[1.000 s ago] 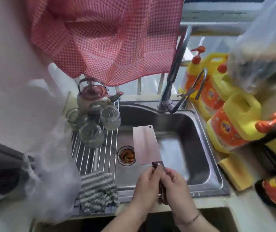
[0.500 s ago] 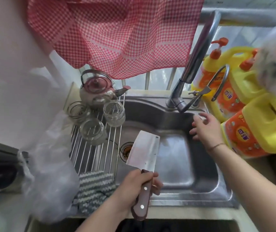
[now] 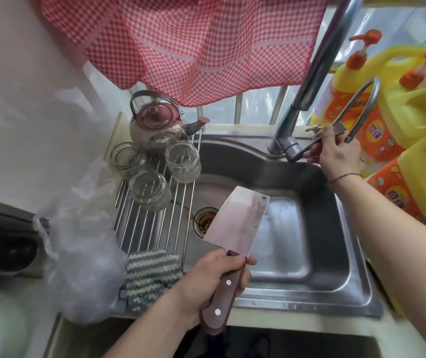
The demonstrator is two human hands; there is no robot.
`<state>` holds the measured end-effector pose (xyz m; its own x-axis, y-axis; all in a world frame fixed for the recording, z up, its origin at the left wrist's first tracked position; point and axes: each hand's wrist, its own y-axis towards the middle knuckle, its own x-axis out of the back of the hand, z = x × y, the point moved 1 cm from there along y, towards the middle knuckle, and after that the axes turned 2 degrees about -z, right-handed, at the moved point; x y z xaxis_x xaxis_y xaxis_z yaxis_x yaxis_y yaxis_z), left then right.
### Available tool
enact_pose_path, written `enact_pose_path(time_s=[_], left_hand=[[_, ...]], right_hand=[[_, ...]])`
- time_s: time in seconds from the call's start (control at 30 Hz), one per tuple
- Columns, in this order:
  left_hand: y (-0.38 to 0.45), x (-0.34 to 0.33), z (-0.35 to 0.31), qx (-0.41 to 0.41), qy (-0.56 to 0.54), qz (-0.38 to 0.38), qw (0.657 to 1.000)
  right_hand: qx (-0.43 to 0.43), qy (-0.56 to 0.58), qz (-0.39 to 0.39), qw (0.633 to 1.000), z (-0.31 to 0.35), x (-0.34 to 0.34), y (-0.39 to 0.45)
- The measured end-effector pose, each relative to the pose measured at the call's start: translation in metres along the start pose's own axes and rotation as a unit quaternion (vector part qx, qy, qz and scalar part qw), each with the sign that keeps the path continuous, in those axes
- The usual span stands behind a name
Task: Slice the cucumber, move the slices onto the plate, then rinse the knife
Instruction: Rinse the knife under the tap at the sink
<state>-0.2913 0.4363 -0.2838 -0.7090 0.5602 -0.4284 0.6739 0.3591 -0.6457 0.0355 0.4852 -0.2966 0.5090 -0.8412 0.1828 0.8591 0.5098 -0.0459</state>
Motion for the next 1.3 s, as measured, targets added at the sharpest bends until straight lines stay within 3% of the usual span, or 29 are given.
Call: enact_pose_path(time_s=[0.33, 0.53, 0.7, 0.83, 1.07, 1.2, 1.3], left_hand=[[0.001, -0.005, -0.002, -0.014, 0.01, 0.005, 1.0], [0.004, -0.007, 0.001, -0.031, 0.011, -0.001, 0.999], [0.009, -0.009, 0.006, -0.037, 0.023, -0.041, 0.998], [0.015, -0.008, 0.008, -0.043, 0.017, -0.088, 0.995], [0.024, -0.013, 0.01, -0.022, 0.013, -0.145, 0.989], [0.023, -0.022, 0.016, -0.014, -0.018, -0.125, 0.992], [0.021, -0.024, 0.021, -0.028, 0.07, -0.095, 0.993]], right_hand=[[0.004, 0.021, 0.008, 1.0, -0.018, 0.006, -0.009], [-0.083, -0.047, -0.003, 0.995, -0.013, 0.01, -0.052], [-0.125, -0.121, 0.185, 0.967, -0.005, 0.024, -0.191], [-0.19, -0.084, 0.276, 0.938, 0.012, 0.031, -0.251], [-0.307, 0.042, 0.33, 0.892, 0.021, 0.014, -0.267], [-0.346, 0.092, 0.328, 0.874, 0.017, 0.011, -0.267], [-0.346, 0.123, 0.324, 0.872, 0.015, 0.024, -0.268]])
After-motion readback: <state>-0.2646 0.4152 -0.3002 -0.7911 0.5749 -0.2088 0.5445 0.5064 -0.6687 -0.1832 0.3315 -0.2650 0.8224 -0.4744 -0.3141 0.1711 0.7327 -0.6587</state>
